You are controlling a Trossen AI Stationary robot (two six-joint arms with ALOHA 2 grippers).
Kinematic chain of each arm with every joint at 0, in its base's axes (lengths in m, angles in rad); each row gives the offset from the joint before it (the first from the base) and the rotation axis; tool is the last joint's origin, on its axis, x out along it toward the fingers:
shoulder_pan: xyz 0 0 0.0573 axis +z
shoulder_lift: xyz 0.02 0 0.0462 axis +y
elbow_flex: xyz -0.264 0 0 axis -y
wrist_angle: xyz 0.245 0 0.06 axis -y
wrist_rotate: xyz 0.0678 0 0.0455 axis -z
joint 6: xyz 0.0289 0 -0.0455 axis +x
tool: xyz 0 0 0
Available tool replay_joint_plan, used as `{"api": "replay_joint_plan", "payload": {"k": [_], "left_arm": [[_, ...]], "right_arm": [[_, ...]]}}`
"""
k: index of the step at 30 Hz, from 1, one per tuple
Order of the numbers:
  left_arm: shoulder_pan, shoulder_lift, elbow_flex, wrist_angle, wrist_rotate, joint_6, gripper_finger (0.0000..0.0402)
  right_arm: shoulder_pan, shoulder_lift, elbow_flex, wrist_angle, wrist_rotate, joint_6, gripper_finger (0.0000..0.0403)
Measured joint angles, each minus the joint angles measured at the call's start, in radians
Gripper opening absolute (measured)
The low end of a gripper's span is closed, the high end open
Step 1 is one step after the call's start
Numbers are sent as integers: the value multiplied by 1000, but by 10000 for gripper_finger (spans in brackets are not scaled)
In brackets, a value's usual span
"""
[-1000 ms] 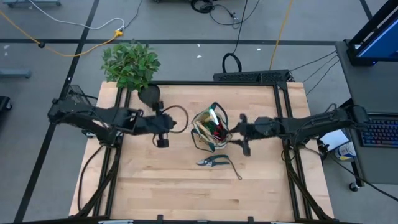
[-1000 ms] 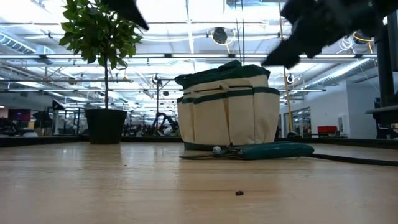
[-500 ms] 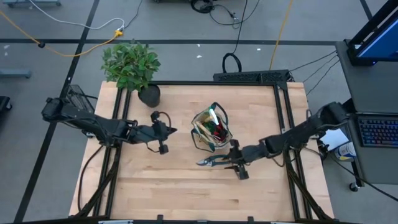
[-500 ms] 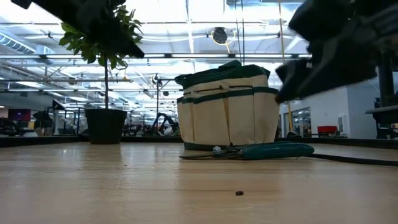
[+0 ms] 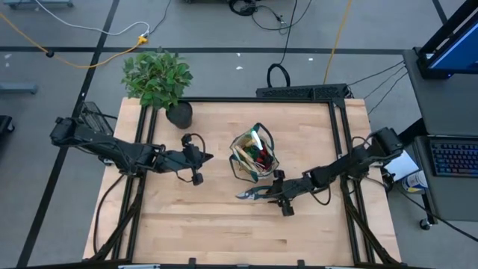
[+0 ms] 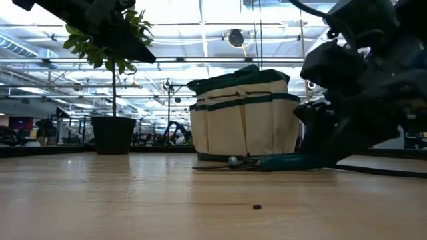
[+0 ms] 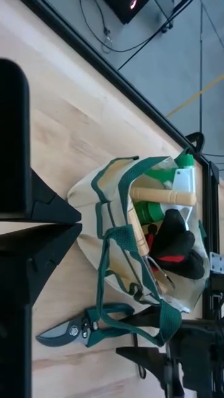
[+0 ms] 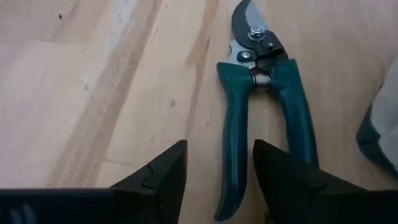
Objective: Pick & Place Garden tools in Gardening bag
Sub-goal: Put the shear scissors into the gardening bag
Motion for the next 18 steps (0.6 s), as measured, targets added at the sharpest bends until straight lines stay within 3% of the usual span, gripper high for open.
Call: {"api": "replay_joint_plan", "payload": {"k": [4,10,18], "left_arm": [[0,0,0,0,1,-1,4],[0,0,0,-3,1,-5,18],[0,0,1,-5,2,1,25]], "right_arm": [[0,29,1,22,3,-18,136],[-1,35,1,7,3,-9,35],[23,-57,-5,31,-12,12,36]]}}
